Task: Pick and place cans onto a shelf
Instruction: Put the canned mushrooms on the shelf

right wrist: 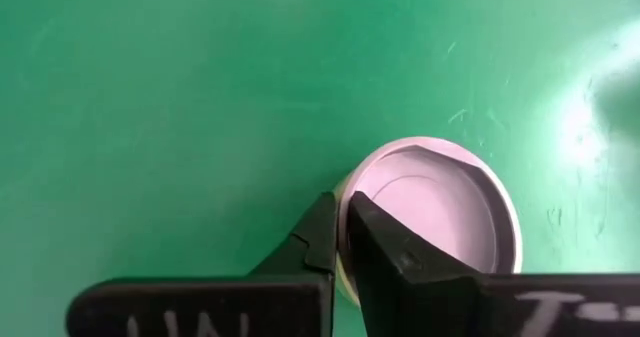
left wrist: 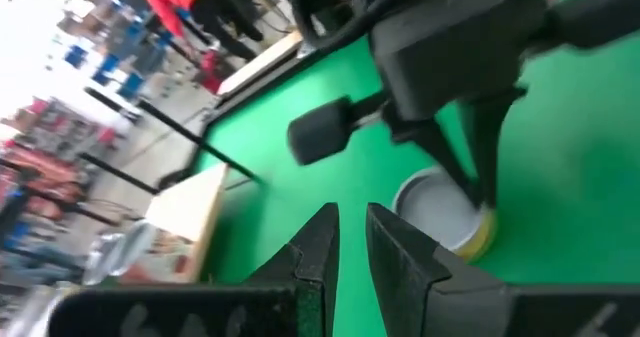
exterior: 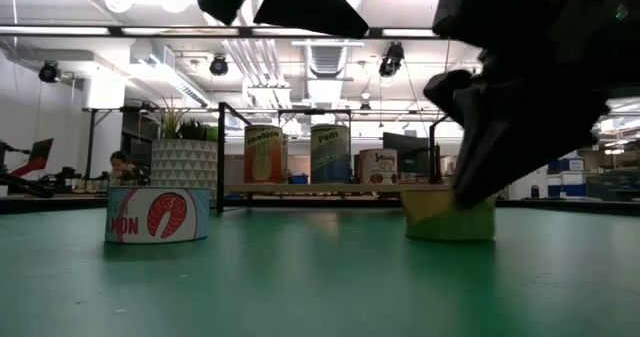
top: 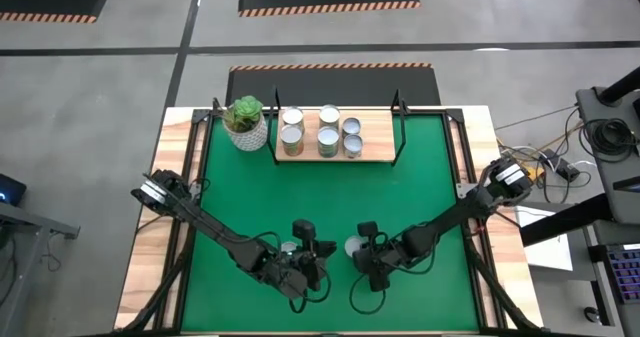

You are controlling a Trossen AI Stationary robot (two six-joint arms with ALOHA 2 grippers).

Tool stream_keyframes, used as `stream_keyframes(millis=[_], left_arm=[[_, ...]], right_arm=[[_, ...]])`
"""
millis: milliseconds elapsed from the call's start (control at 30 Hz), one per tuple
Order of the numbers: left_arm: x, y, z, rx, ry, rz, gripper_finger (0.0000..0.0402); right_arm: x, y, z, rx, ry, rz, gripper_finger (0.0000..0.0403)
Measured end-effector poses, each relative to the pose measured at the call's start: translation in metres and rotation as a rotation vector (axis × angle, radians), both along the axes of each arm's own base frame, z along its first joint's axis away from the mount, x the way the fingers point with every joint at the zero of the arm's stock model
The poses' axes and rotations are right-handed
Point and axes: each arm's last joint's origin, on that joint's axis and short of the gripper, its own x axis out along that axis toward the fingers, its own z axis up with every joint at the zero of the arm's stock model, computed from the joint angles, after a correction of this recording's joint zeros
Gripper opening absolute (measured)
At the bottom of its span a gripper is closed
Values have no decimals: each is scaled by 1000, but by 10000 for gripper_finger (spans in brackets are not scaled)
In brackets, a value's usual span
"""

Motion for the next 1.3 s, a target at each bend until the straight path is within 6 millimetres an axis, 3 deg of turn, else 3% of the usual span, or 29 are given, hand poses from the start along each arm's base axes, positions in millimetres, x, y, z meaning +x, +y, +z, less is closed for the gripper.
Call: stream_keyframes(millis=[333,500,733,933,1167,1300], left_arm=[[-14,9,36,103,-6,-26,37],[-31,24,60,114,-38,-44,37],[-58,55,90,77,-162,-15,37],[-78,78,100,1,-229,44,37],[-93,86,97,-40,-251,60,37],[-94,87,97,-41,-253,60,37]], right_arm=[[-20,-16,54,-98,-39,-56,9],[-29,-42,88,-128,-71,-177,9],[-23,-103,129,-93,-82,-416,9],[-12,-169,155,7,-96,-595,9],[-21,-249,162,119,-111,-833,9],[-31,-285,151,131,-97,-980,9]])
